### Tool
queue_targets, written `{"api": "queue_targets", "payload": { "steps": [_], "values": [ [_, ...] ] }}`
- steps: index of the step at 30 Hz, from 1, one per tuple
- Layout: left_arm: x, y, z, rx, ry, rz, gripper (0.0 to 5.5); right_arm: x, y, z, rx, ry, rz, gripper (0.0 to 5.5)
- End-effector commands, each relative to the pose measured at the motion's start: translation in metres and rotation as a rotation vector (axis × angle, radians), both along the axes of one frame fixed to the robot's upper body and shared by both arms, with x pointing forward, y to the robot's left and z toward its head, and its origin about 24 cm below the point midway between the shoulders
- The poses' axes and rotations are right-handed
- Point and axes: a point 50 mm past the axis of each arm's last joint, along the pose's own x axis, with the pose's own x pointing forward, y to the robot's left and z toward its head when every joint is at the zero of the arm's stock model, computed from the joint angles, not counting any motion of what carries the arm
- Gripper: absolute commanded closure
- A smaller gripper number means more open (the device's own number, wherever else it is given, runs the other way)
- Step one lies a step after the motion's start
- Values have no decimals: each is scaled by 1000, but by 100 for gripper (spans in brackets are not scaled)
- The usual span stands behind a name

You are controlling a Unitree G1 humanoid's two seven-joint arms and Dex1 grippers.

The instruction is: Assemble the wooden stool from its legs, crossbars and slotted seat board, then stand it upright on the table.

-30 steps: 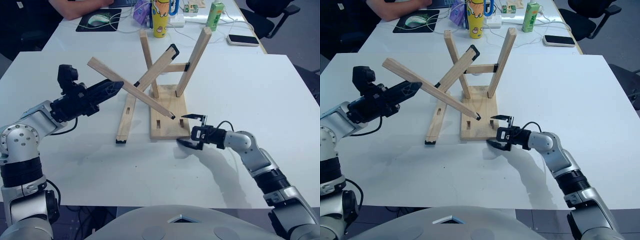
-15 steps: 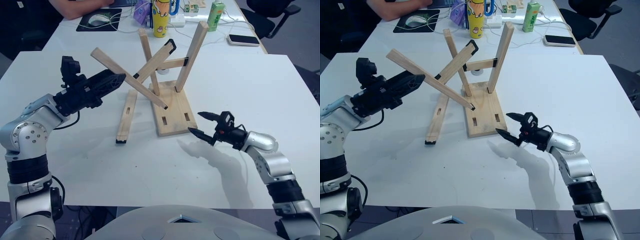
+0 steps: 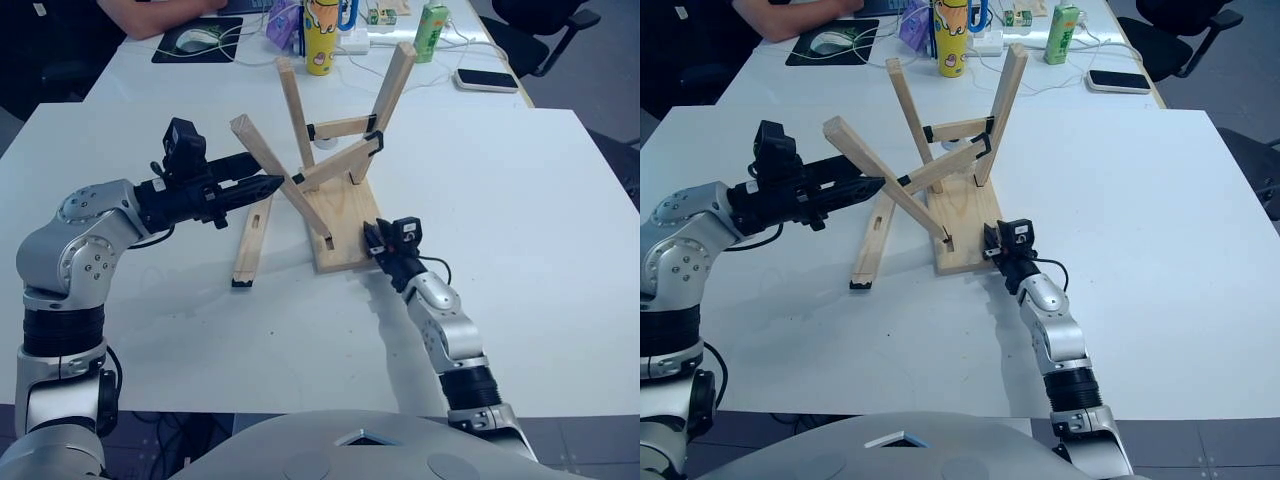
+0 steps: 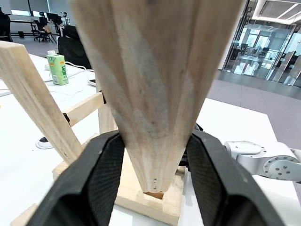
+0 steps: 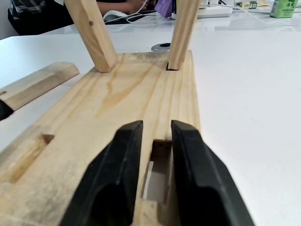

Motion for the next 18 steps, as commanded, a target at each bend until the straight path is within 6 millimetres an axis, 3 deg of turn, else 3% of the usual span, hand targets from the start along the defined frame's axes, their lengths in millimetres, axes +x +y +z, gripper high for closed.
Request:
{"api": "queue_targets", "payload": {
  "steps": [1,4,18],
  "values": [
    [2,-6,3,17,-25,-32,346,5,12,5,19,-26,43,500],
    [1,-9,-1,22,-23,-39,346,7,18,8,26,-44,66,549],
    [6,-11,-10,85,-29,-57,347,-2,22,-17,-39,95,123,550]
  ]
}}
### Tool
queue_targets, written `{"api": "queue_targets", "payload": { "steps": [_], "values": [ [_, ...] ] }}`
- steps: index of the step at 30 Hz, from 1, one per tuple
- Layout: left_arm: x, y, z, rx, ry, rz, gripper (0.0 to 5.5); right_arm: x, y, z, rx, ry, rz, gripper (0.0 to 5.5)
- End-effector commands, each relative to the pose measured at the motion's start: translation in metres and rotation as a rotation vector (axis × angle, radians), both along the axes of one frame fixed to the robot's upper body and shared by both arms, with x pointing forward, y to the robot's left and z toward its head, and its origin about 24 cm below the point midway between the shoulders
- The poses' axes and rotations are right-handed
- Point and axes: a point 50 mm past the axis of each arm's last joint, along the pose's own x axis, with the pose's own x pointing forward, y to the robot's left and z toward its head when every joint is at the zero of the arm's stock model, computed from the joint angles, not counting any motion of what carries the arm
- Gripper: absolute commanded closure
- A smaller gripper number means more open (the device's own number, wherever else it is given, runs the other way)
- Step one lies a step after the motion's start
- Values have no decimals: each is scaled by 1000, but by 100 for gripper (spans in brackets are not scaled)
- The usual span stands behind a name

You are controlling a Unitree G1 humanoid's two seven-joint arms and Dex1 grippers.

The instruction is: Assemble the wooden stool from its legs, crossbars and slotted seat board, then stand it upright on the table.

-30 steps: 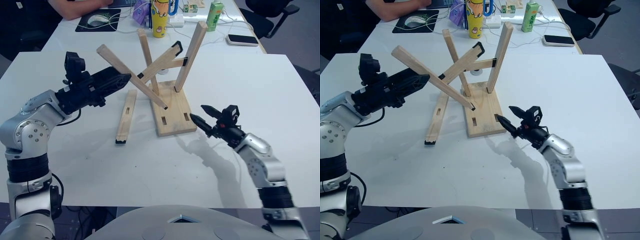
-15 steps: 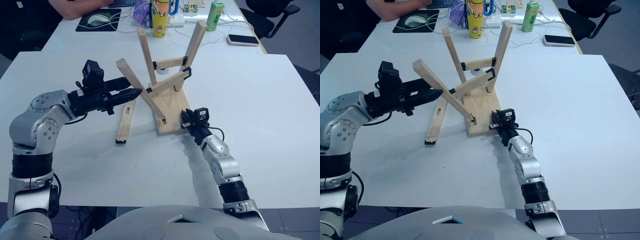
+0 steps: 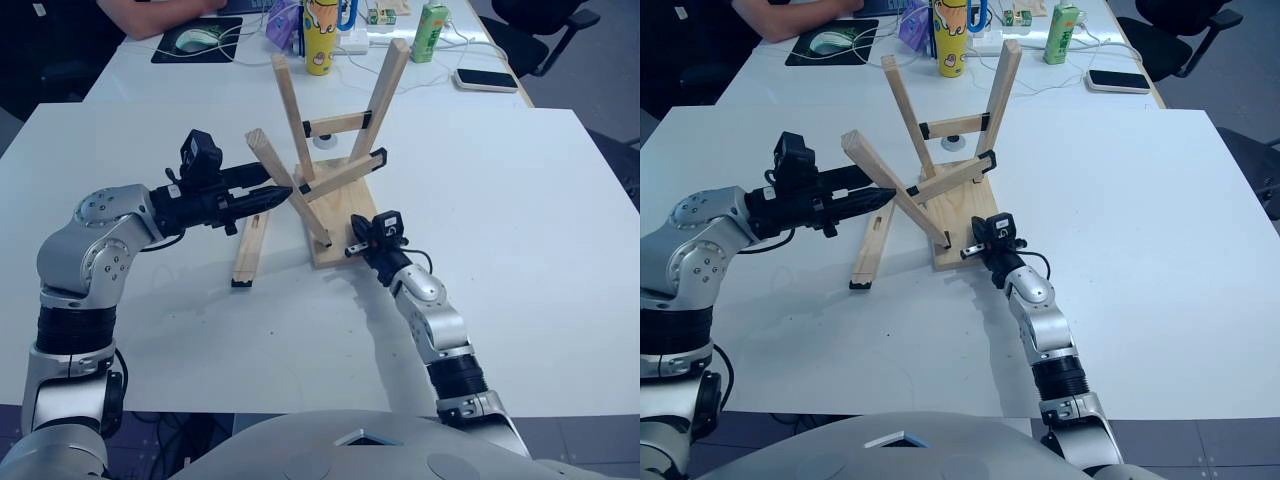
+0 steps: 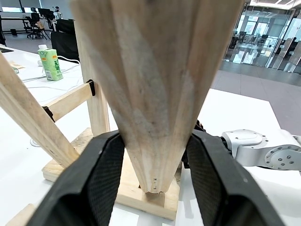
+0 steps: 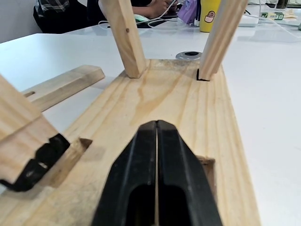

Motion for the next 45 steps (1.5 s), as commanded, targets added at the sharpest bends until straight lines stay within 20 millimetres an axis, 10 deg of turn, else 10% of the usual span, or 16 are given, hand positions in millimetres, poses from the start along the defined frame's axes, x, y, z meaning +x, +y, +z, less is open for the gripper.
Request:
{"api": "queue_targets", "payload": {
  "steps": [1,14,37,45],
  "values": [
    [3,-5,-4,44,-9,-40,347,-8,2,-20,-28,112,23,550],
    [20,-1,2,105,-62,-60,347,-14,7,-31,-76,177,90,550],
    [8,-18,-54,158,51,-152,347,-19,14,-39,-105,205,125,550],
    [12,-8,-50,169,33,-86,208,-20,12,-39,-101,208,114,550]
  ]
}}
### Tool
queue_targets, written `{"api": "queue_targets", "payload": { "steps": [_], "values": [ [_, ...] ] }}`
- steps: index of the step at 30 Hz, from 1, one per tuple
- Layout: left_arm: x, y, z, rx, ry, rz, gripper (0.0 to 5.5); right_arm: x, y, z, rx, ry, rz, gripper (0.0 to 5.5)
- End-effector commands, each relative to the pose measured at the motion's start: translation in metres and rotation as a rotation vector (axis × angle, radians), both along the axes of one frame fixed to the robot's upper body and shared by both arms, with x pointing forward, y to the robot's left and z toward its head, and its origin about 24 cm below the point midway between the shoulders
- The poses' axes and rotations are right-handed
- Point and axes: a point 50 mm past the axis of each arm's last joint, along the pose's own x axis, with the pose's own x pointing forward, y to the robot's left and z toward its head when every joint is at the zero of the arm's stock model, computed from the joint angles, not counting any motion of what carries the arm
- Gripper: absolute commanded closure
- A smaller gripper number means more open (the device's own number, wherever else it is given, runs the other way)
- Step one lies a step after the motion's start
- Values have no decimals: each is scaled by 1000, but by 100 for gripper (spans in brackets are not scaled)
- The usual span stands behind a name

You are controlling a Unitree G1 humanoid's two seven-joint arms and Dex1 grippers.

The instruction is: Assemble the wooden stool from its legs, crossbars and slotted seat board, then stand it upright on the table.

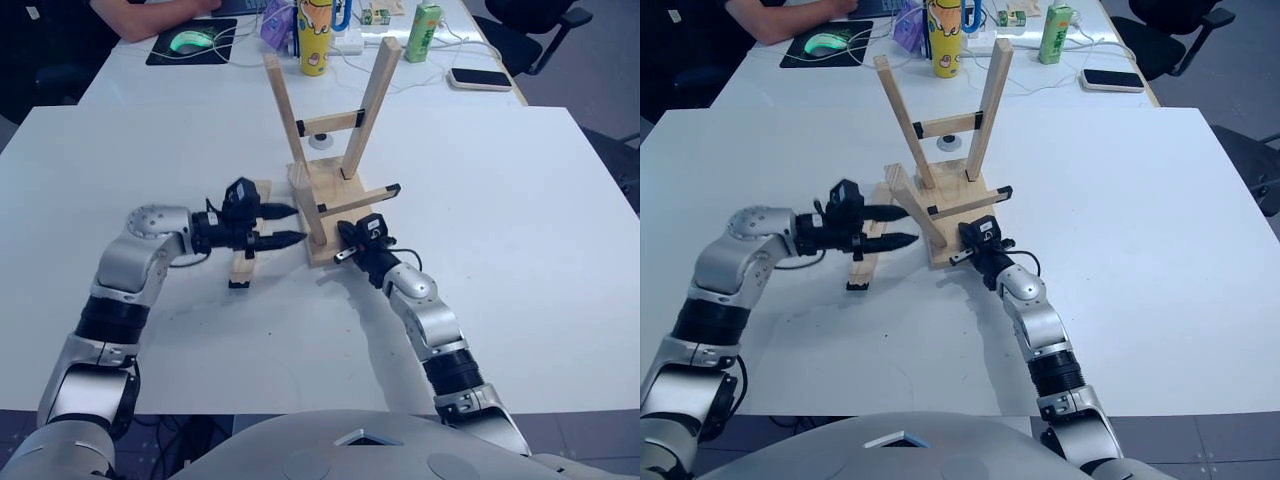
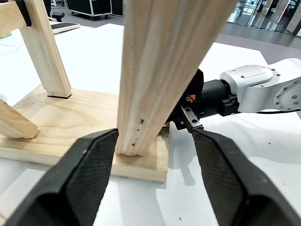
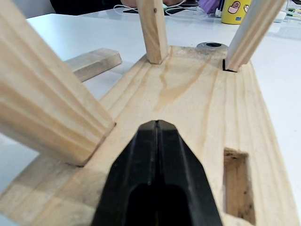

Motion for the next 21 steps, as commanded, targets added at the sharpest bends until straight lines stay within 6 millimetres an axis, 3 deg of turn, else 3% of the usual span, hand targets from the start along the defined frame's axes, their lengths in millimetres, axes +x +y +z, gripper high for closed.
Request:
{"api": "queue_targets", "payload": {
  "steps": [1,5,7,9,11,14,18,20,21],
  "values": [
    [4,8,12,-3,-33,49,192,-18,-2,-33,-49,171,14,550],
    [-3,27,9,62,-34,124,124,-19,-1,-33,-49,172,13,550],
    [-5,38,21,1,-45,203,90,-19,-1,-34,-51,174,10,550],
    [-1,49,55,-210,-99,314,100,-21,-2,-35,-53,180,6,550],
    [0,52,107,-491,-174,340,133,-23,-4,-38,-56,190,2,550],
    [-11,33,181,-855,-276,229,186,-24,-7,-40,-62,199,-4,550],
    [-36,-3,241,-1117,-304,20,252,-25,-8,-45,-76,211,9,550],
    [-44,-18,256,-1200,-266,-48,284,-26,-8,-46,-80,213,10,550],
    [-46,-28,254,-1192,-231,-61,303,-25,-8,-47,-81,214,11,550]
  ]
}}
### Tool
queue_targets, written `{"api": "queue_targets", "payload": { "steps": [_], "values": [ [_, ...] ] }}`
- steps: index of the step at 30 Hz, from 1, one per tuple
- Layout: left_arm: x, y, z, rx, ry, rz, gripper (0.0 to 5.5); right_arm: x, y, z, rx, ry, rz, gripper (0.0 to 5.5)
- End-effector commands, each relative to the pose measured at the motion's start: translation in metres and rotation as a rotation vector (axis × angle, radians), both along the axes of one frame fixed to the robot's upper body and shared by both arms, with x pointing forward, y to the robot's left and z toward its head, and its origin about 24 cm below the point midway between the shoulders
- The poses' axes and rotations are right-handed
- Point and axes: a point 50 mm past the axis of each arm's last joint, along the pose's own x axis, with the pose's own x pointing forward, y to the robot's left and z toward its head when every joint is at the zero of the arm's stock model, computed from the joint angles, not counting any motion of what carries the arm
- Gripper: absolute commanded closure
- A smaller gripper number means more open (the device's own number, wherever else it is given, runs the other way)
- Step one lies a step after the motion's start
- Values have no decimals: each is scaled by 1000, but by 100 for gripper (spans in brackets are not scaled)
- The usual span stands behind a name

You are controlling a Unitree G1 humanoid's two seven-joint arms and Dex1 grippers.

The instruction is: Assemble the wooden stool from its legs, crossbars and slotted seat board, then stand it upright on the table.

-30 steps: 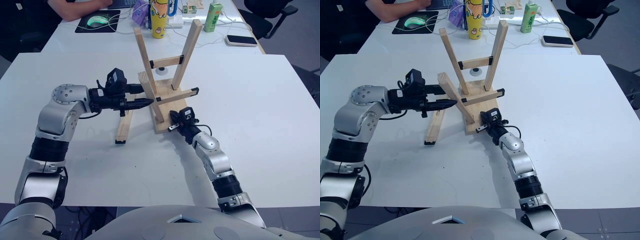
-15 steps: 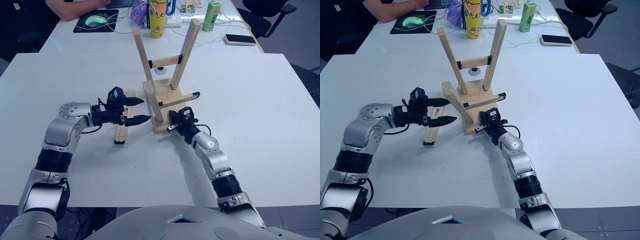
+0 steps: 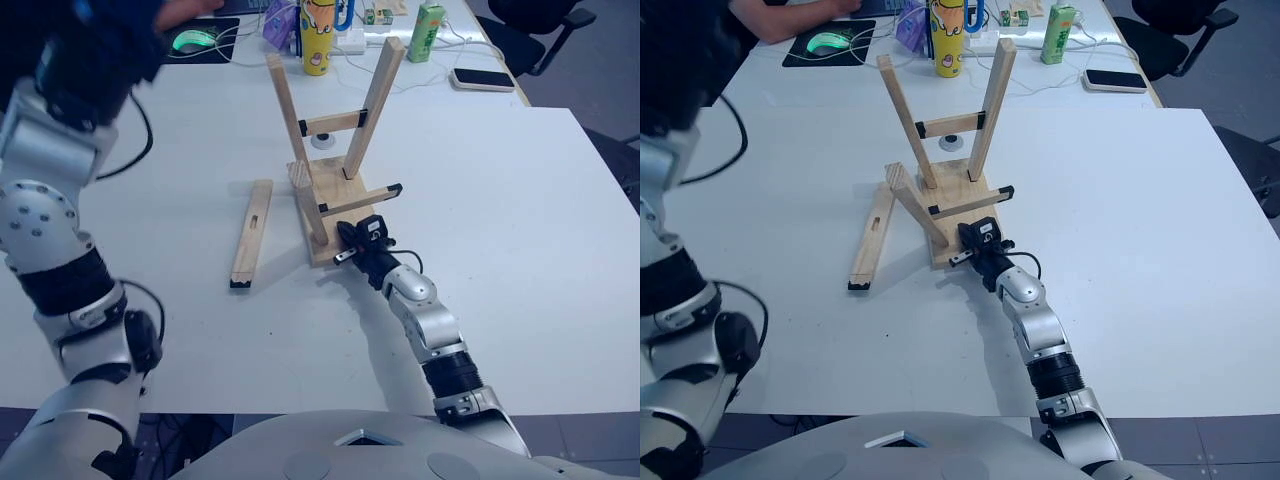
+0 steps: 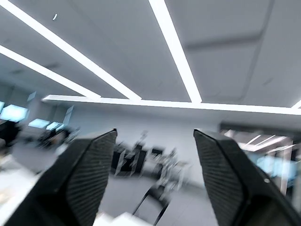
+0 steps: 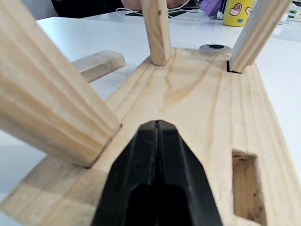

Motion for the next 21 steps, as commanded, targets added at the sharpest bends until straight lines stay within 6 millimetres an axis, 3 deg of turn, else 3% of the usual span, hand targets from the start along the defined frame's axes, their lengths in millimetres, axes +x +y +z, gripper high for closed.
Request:
{"api": "queue_targets", "payload": {
  "steps": [1,3,5,6,7,8,10,13,15,18,21],
  "values": [
    [-24,-45,23,-40,-33,-165,318,-24,-7,-45,-87,224,13,550],
    [-17,-70,-23,157,128,-177,343,-23,-7,-45,-87,222,14,550],
    [-11,-89,-110,539,405,-140,376,-23,-5,-44,-85,218,21,550],
    [-14,-90,-163,738,577,-100,389,-22,-3,-44,-85,216,30,550],
    [-21,-85,-202,873,710,-72,407,-23,-2,-44,-85,214,35,550],
    [-23,-76,-224,944,778,-8,424,-23,-2,-43,-84,213,37,550],
    [-7,-67,-221,864,773,123,465,-25,-5,-43,-85,214,32,550],
    [16,-72,-160,630,476,287,510,-28,-5,-45,-85,221,34,550],
    [17,-77,-133,538,357,322,547,-29,-5,-46,-85,223,35,550],
    [11,-78,-100,415,192,404,549,-25,-4,-42,-66,199,30,550],
    [7,-71,-78,287,132,460,549,-21,-5,-39,-52,170,17,550]
  ]
}}
